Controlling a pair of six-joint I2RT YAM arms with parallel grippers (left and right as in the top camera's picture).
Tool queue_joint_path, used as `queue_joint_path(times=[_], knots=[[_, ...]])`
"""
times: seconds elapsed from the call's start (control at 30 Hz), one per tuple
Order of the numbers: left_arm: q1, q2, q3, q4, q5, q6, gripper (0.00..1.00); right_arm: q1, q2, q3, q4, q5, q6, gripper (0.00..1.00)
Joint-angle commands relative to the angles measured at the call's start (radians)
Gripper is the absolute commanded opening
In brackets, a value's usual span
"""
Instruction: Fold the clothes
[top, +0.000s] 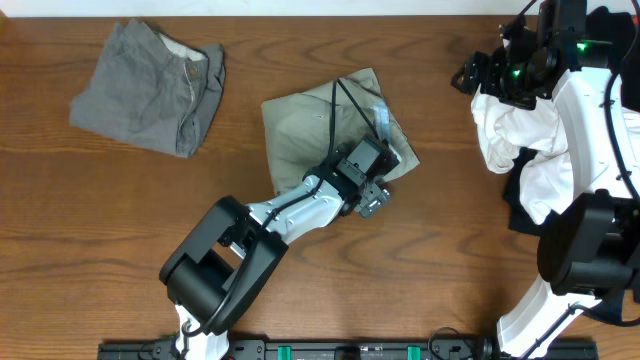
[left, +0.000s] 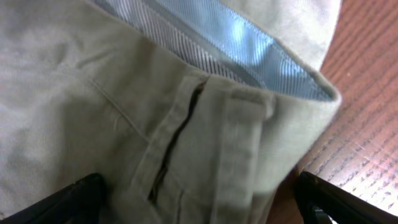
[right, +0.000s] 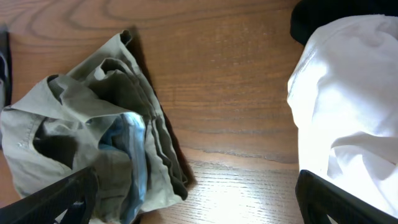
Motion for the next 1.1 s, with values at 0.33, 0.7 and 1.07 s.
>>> queue_joint_path(times=[0.33,0.7,1.07], knots=[[-0.019,0.128,-0.004,0.023,-0.073,0.167,0.83,-0.004,0.007,-0.001,-0.015,-0.001,-0.018,0.99],[0.029,0.188,-0.004,0.169,-0.279,0.190,0.64,-0.002,0.007,-0.001,-0.033,-0.001,-0.019,0.99],[0.070,0.151,0.007,0.169,-0.282,0.152,0.07,-0.002,0.007,-0.001,-0.035,-0.001,-0.030,0.99]])
